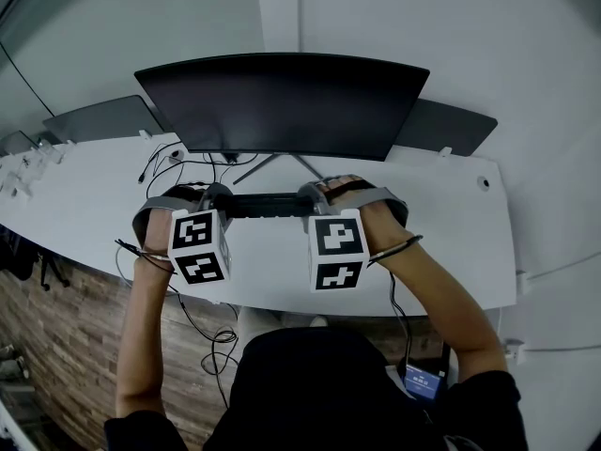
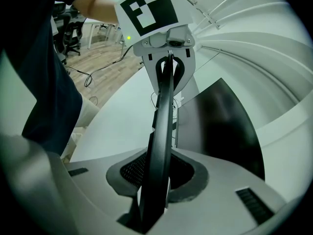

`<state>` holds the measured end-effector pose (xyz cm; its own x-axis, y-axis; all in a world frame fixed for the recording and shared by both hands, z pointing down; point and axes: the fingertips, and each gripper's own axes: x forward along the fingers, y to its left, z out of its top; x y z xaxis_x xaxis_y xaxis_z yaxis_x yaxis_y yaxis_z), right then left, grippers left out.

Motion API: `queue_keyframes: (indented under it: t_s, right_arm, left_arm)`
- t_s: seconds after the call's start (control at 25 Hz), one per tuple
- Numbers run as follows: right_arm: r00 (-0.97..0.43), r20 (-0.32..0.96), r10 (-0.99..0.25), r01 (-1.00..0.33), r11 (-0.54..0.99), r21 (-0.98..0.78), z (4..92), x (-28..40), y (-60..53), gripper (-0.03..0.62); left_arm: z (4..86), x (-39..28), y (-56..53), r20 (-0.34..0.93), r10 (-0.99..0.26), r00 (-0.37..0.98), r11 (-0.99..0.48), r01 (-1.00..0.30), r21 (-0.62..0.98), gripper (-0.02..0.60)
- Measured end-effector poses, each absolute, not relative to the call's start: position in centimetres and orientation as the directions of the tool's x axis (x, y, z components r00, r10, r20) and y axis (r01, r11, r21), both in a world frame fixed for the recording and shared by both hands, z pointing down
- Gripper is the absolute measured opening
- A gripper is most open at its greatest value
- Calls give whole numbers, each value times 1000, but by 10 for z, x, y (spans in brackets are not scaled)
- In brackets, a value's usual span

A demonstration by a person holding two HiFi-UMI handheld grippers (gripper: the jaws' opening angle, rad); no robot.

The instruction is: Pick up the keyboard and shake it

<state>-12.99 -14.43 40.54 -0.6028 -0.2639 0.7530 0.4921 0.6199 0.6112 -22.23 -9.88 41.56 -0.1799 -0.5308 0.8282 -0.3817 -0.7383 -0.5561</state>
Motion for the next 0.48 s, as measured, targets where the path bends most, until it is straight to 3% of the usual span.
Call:
queue_keyframes:
  t_s: [0.48]
  right_arm:
    - [-647,693,-318,404,627,666,393,-134,-155,83]
  left_arm:
    - [407,-225,-109,780,-597,-187,-686,-383,-618,95]
